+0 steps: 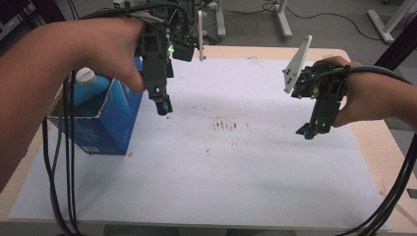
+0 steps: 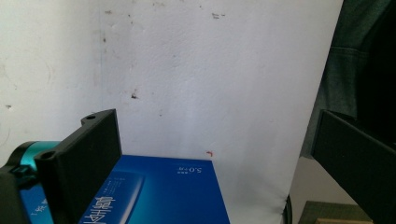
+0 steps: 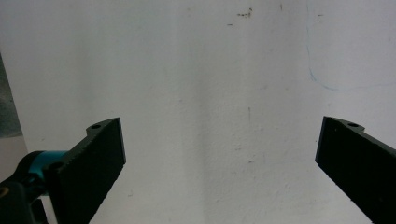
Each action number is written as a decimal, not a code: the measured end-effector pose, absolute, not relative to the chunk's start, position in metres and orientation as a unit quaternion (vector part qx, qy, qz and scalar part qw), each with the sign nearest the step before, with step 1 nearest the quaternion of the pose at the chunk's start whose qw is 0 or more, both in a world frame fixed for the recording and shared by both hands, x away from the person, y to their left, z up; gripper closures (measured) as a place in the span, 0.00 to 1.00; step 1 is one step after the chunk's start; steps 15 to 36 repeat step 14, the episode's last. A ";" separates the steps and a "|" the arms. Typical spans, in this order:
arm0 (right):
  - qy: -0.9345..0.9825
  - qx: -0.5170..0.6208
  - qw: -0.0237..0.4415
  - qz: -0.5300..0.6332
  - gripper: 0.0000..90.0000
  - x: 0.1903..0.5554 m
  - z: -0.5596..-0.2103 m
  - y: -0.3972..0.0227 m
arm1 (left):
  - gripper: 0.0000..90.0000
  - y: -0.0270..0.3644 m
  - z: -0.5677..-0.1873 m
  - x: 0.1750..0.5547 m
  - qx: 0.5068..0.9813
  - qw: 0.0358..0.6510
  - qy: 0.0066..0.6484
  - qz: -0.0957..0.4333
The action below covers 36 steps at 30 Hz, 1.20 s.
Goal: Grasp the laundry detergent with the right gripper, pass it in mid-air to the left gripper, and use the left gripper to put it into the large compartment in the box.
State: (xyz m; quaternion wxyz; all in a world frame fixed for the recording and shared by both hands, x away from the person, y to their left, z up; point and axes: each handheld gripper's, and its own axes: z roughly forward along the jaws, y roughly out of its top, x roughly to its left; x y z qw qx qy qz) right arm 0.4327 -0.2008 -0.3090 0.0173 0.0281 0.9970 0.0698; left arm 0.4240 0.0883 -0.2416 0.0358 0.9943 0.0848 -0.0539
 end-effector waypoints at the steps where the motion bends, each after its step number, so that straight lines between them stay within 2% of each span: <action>1: 0.997 0.028 0.016 0.069 0.01 0.433 -0.310 -0.201 | 0.02 0.089 -0.241 0.424 0.994 0.036 0.083 -0.053; 36: 0.997 0.029 0.020 0.071 0.01 0.432 -0.308 -0.198 | 0.02 0.091 -0.238 0.421 0.995 0.039 0.081 -0.047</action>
